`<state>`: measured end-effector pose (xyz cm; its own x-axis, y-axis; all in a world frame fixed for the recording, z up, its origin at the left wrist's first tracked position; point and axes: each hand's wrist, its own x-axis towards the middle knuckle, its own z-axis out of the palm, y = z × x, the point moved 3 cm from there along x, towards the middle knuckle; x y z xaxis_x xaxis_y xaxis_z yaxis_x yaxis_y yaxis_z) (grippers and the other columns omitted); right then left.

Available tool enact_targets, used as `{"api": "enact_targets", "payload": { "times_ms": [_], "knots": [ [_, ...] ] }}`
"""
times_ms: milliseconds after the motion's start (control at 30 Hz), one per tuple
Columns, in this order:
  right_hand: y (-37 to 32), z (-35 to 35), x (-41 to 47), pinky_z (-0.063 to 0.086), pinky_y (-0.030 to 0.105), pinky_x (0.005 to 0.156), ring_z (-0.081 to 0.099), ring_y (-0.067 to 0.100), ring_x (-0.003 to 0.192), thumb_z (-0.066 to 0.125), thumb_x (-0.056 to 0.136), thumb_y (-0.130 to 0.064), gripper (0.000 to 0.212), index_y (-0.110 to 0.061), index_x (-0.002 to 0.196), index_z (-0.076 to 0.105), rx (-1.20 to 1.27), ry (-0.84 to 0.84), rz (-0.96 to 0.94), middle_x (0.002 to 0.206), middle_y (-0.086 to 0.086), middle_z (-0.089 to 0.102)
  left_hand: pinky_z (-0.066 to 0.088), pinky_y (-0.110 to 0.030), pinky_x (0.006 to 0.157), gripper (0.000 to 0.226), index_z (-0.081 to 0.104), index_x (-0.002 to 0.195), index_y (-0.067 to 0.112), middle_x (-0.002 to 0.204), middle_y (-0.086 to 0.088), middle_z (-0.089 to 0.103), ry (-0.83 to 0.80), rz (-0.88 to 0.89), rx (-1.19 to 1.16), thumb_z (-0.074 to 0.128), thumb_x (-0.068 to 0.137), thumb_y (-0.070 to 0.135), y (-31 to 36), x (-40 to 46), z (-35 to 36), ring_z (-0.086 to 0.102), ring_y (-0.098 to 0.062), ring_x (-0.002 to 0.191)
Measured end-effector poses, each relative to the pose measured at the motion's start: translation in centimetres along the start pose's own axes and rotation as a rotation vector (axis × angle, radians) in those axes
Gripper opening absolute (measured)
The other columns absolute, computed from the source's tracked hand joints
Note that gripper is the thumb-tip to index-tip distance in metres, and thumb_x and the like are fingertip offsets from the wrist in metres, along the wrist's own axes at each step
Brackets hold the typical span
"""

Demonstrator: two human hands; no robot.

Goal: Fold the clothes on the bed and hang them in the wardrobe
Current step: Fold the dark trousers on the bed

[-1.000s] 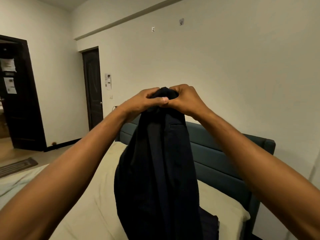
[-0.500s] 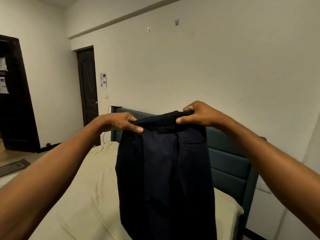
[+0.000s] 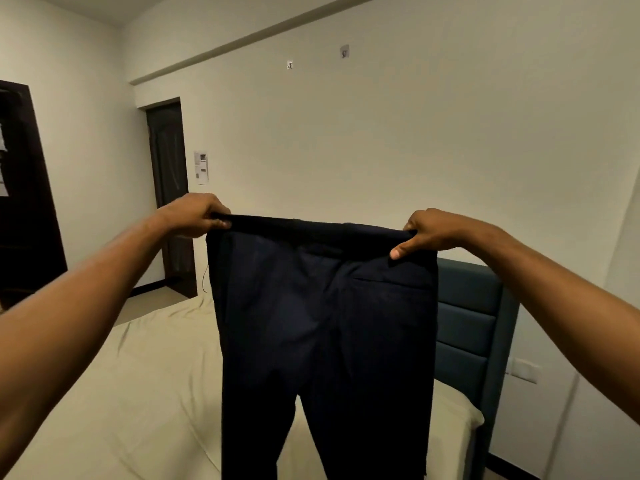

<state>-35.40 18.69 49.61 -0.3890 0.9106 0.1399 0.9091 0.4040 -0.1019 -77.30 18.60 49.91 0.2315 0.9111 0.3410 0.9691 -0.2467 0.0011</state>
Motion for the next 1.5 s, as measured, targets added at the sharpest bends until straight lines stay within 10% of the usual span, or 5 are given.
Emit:
{"api": "enact_targets", "payload": {
  "times_ms": [267, 533, 933, 1233, 1500],
  "knots": [
    [1.9, -0.2, 0.2, 0.038, 0.031, 0.056, 0.058, 0.027, 0.080, 0.071, 0.083, -0.054, 0.040, -0.018, 0.074, 0.057, -0.028, 0.396, 0.218, 0.076, 0.000, 0.055, 0.060, -0.046, 0.084, 0.022, 0.067, 0.106, 0.018, 0.112, -0.008, 0.063, 0.238, -0.107, -0.636, 0.054, 0.099, 0.002, 2.1, -0.9, -1.3, 0.064, -0.025, 0.101],
    [-0.1, -6.1, -0.2, 0.054, 0.033, 0.065, 0.066, 0.020, 0.080, 0.081, 0.080, -0.024, 0.023, -0.016, 0.083, 0.060, 0.887, 0.537, 0.028, 0.084, 0.003, 0.067, 0.053, -0.036, 0.070, 0.036, 0.062, 0.083, 0.011, 0.090, -0.010, 0.063, 0.193, -0.194, -1.220, 0.031, 0.086, -0.007, 4.5, -1.0, -8.1, 0.063, -0.027, 0.087],
    [-0.5, -4.4, -0.9, 0.063, 0.042, 0.069, 0.073, 0.029, 0.078, 0.085, 0.073, -0.041, 0.038, -0.008, 0.088, 0.072, 0.441, 0.359, 0.159, 0.085, 0.014, 0.073, 0.054, -0.042, 0.077, 0.028, 0.067, 0.114, 0.021, 0.096, -0.008, 0.061, 0.285, -0.197, 0.395, 0.043, 0.100, 0.023, 1.5, -0.3, -4.9, 0.063, -0.031, 0.090],
    [-0.9, -3.2, -0.5, 0.048, 0.035, 0.062, 0.058, 0.021, 0.071, 0.082, 0.078, -0.027, 0.032, -0.013, 0.076, 0.053, 0.836, 0.502, 0.117, 0.074, 0.008, 0.058, 0.046, -0.032, 0.061, 0.021, 0.053, 0.106, 0.012, 0.095, -0.008, 0.055, 0.277, -0.528, -1.224, 0.047, 0.096, 0.030, 3.7, -1.8, -2.6, 0.053, -0.019, 0.074],
    [-3.0, -9.8, -3.0, 0.049, 0.023, 0.052, 0.057, 0.012, 0.059, 0.081, 0.082, -0.026, 0.035, -0.021, 0.072, 0.047, 1.130, 0.809, -0.069, 0.071, 0.002, 0.058, 0.049, -0.032, 0.070, 0.047, 0.048, 0.103, 0.031, 0.104, 0.000, 0.058, 0.693, -0.112, -1.383, 0.063, 0.079, 0.068, 5.8, -5.7, -11.2, 0.055, -0.013, 0.088]
  ]
}}
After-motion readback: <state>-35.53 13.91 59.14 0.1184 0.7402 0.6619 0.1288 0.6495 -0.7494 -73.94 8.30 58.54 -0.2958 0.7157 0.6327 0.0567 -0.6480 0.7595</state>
